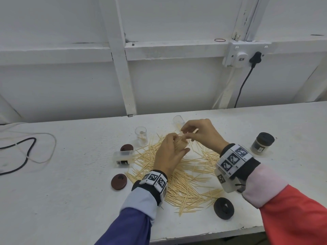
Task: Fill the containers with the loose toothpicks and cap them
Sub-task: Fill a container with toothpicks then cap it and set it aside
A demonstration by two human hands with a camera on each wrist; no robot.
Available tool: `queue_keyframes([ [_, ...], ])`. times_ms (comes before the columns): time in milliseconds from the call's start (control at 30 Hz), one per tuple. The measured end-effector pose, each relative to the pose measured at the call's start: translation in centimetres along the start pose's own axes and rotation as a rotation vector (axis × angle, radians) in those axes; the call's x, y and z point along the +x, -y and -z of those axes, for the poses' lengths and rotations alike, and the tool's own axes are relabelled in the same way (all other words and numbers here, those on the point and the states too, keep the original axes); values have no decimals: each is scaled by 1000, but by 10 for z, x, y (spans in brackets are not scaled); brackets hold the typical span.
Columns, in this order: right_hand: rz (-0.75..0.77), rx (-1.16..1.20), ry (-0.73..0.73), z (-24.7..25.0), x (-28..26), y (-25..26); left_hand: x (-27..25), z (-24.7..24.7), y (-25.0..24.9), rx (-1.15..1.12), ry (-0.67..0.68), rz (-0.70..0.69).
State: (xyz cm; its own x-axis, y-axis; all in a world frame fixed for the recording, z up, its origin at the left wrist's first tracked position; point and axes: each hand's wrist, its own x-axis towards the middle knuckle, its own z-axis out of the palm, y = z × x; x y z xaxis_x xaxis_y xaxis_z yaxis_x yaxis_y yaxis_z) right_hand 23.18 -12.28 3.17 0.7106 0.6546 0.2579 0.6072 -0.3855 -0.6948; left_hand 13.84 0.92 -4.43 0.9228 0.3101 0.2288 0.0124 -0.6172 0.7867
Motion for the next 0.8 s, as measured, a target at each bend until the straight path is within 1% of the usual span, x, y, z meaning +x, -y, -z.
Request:
queue_keyframes([
  [67, -12, 44, -113, -2, -1, -3, 0, 1, 1, 10, -49, 16],
  [100, -20, 48, -150, -4, -2, -5, 1, 1, 2, 15, -75, 24],
  [133, -30, 47, -156, -6, -3, -7, 1, 2, 2, 14, -97, 33],
  [167, -44, 42, -127, -8, -6, -8, 2, 3, 2, 9, -115, 45],
  [267, -57, -1, 69, -18, -15, -10, 2, 5, 3, 17, -127, 59],
  [333, -16, -66, 164, -25, -20, -10, 2, 4, 3, 29, -118, 64],
  [367, 9, -100, 179, -29, -22, -9, 2, 4, 3, 29, -119, 76],
  [433, 37, -122, 147, -31, -23, -9, 3, 4, 2, 25, -121, 90],
  [500, 29, -90, 84, -31, -22, -10, 2, 4, 2, 36, -106, 73],
  [567, 15, -53, 59, -30, -23, -10, 2, 4, 3, 48, -92, 64],
  [700, 43, -126, 164, -32, -22, -13, 2, 4, 2, 34, -98, 84],
  [767, 30, -57, 167, -29, -22, -16, 2, 4, 1, 34, -95, 73],
  [800, 14, 26, 128, -28, -22, -17, 1, 5, 1, 38, -95, 67],
])
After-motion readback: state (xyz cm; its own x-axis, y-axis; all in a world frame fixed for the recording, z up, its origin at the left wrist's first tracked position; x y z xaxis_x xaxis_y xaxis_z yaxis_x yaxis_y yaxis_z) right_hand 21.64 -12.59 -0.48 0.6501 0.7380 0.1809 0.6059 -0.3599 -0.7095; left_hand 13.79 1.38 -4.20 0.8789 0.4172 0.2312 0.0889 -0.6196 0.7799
